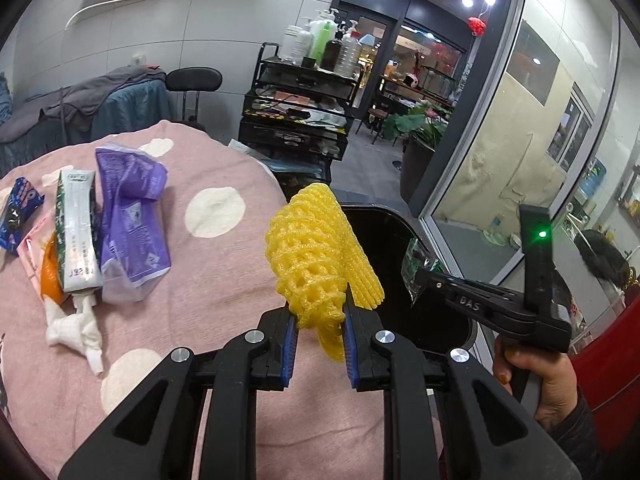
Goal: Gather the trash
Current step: 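Carry both items to the bin and release the wrapper with the right tool, then lower the yellow foam net into the bin and open the left tool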
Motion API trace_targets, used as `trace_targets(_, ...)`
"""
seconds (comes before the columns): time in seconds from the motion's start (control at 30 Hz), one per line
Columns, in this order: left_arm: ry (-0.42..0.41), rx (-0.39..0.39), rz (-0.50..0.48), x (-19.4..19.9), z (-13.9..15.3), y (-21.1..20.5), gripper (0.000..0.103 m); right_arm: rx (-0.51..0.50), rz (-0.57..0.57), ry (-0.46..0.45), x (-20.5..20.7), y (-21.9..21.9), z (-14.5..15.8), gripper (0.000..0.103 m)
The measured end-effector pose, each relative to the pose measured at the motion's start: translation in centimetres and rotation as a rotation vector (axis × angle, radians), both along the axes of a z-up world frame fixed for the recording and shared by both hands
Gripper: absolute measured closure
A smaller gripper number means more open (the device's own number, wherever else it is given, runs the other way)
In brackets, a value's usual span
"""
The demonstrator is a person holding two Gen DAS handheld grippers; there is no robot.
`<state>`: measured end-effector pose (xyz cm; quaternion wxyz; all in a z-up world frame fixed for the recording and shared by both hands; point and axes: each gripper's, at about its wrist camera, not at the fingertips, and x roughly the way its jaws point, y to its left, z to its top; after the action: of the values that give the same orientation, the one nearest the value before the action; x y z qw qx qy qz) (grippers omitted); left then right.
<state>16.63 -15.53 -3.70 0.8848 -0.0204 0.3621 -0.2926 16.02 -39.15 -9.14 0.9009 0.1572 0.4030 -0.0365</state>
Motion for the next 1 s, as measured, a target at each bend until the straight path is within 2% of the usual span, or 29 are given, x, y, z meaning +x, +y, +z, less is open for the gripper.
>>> trace_targets(0.1,0.005,0.005,-0.015,0.0,-0.1,-0.8,0.083,0.013,-0.03,0.028,0.6,-1.1,-1.3,0.094)
trace_targets(0.2,0.005,0.017,-0.031,0.2,-0.2,-1.6,0.083,0.019,-0.069,0.048,1.0,-1.9,-2.4,0.087)
trace_targets(0.27,0.005,0.024,-0.041,0.3,-0.3,-2.2,0.083,0.029,-0.085,0.063,1.1,-2.3,-3.0,0.073)
trace_targets(0.3,0.006,0.026,-0.046,0.3,-0.3,-2.4,0.083,0.033,-0.098,0.067,1.0,-2.5,-3.2,0.057)
trace_targets(0.33,0.006,0.03,-0.052,0.4,-0.4,-2.5,0.083,0.037,-0.114,0.057,0.8,-2.7,-3.3,0.047)
trace_targets(0.4,0.006,0.036,-0.062,0.6,-0.4,-2.8,0.083,0.039,-0.127,0.042,0.1,-2.7,-3.3,0.043)
trace_targets(0.6,0.016,0.054,-0.094,1.1,-0.9,-4.5,0.083,0.017,-0.22,0.004,-1.4,-3.9,-2.6,0.033)
trace_targets(1.0,0.036,0.13,-0.194,2.2,-2.0,-10.3,0.083,0.0,-0.403,-0.097,-4.5,-7.5,0.4,0.029)
